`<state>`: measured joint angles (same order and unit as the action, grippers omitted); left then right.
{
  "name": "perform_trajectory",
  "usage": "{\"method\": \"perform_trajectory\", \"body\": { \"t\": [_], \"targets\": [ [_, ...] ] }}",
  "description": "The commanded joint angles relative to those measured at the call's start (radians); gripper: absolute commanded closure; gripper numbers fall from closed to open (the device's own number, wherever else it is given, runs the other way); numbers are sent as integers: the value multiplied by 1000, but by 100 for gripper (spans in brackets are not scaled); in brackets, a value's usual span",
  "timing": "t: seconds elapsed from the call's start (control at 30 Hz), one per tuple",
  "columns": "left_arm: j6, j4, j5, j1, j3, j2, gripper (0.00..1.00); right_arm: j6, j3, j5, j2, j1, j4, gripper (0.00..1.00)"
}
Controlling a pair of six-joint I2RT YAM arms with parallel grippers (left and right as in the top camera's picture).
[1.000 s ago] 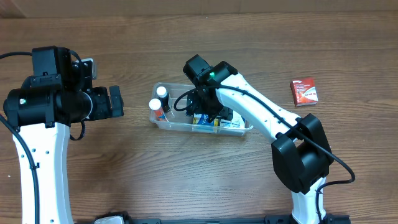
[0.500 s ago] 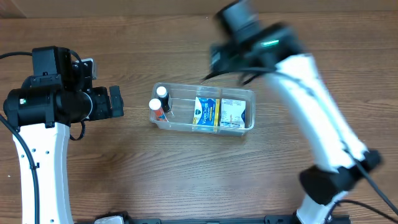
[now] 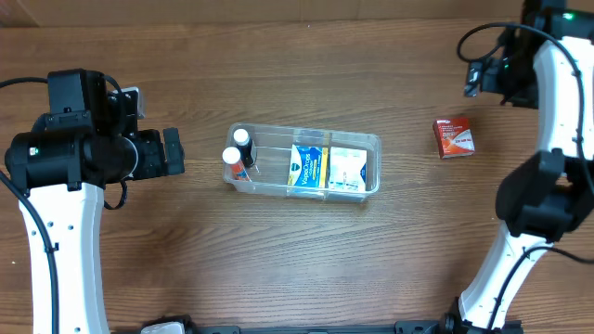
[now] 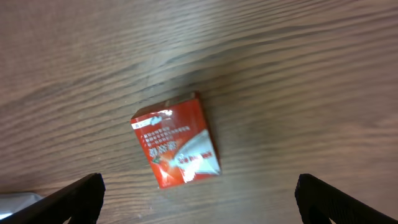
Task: Pack container
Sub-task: 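Move right gripper to the red box and grasp it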
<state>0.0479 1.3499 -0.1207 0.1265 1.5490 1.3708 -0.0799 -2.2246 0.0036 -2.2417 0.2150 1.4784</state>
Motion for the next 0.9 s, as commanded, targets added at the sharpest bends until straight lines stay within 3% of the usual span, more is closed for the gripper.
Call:
{"method": "perform_trajectory", "body": {
  "t": [0.0, 0.47, 0.87],
  "targets": [
    [-18, 1, -10, 4, -3, -12, 0, -41, -6, -32, -52, -13, 2, 0],
    [-18, 0, -7, 4, -3, -12, 0, -52, 314, -32, -100, -27, -144, 0],
    [-18, 0, -7, 4, -3, -11, 0, -51, 361, -32, -100, -46, -213, 0]
  ]
}}
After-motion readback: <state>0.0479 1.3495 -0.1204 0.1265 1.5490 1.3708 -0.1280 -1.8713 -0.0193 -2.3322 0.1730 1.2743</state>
